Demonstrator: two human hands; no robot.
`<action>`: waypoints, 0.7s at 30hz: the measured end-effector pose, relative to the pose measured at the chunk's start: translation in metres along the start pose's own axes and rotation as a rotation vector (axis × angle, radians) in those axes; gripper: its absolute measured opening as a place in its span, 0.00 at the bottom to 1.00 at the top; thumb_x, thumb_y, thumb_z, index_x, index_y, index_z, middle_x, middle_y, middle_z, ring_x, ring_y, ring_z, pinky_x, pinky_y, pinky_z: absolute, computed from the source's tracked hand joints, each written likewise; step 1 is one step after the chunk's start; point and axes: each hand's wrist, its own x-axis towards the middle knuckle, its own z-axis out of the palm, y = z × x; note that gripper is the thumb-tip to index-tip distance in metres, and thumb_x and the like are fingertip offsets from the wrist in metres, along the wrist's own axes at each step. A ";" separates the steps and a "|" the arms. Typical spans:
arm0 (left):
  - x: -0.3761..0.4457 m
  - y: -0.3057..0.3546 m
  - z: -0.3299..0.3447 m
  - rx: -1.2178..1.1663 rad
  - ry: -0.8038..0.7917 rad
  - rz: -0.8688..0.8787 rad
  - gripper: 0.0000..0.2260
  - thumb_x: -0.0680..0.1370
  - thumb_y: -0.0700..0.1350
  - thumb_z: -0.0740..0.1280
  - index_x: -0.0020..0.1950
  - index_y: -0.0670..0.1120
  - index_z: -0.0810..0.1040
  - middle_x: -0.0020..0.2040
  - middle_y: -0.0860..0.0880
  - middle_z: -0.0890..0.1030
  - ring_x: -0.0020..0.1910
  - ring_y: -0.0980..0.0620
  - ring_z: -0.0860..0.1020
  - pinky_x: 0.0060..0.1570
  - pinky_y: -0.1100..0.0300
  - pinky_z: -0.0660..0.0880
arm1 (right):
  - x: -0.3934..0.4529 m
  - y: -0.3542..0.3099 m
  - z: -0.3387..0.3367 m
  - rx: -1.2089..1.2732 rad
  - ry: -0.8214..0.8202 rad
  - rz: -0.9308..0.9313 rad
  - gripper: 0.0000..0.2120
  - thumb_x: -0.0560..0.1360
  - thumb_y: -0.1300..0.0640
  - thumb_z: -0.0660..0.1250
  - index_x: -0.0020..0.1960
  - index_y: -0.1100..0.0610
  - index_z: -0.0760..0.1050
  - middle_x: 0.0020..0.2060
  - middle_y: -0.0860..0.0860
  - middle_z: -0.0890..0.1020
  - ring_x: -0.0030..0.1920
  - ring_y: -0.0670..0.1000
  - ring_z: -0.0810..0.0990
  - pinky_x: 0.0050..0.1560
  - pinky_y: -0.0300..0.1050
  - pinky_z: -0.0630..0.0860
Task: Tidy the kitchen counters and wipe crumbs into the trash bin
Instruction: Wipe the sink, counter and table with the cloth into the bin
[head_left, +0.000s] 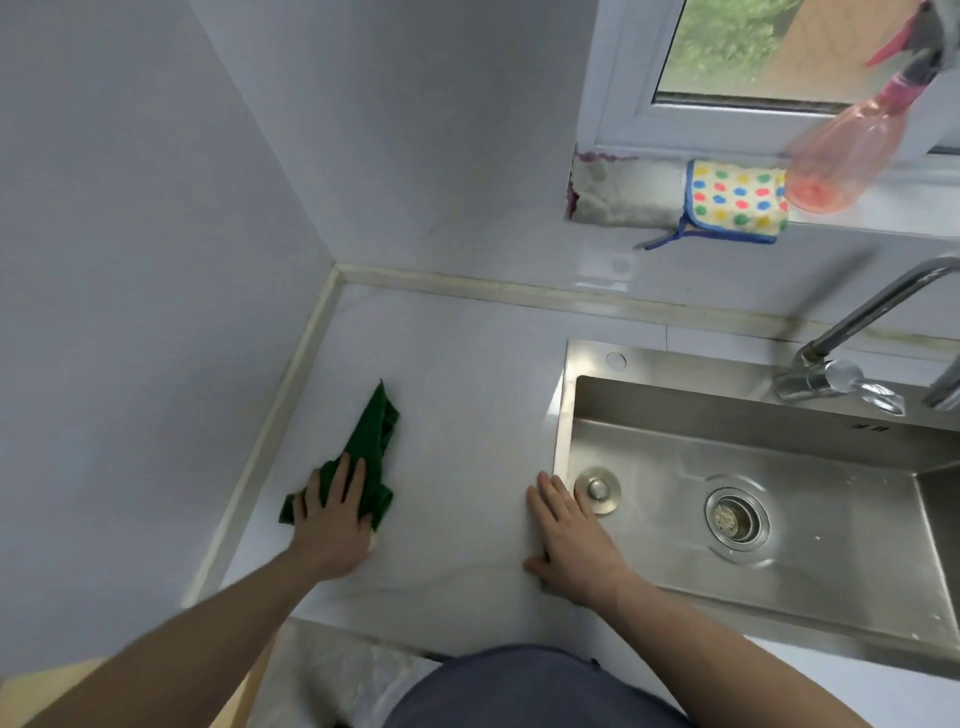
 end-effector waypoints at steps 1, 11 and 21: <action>-0.011 0.010 0.009 -0.004 -0.007 0.016 0.36 0.83 0.57 0.53 0.80 0.51 0.30 0.81 0.50 0.32 0.79 0.36 0.40 0.77 0.36 0.43 | -0.010 0.002 0.003 0.030 0.003 0.000 0.49 0.75 0.41 0.69 0.83 0.57 0.42 0.83 0.54 0.42 0.82 0.55 0.40 0.81 0.54 0.44; -0.094 0.153 0.053 -0.072 -0.268 0.267 0.43 0.74 0.51 0.57 0.80 0.55 0.30 0.78 0.52 0.27 0.76 0.37 0.28 0.73 0.33 0.31 | -0.108 0.023 0.014 0.293 0.247 0.161 0.36 0.78 0.57 0.63 0.83 0.53 0.51 0.82 0.49 0.53 0.82 0.50 0.51 0.79 0.40 0.49; -0.117 0.164 -0.007 -0.972 -0.351 0.161 0.28 0.77 0.36 0.57 0.79 0.43 0.64 0.78 0.43 0.67 0.75 0.45 0.66 0.74 0.55 0.63 | -0.132 0.000 0.013 0.416 0.212 0.157 0.43 0.71 0.44 0.64 0.82 0.42 0.48 0.81 0.38 0.46 0.81 0.44 0.45 0.79 0.44 0.53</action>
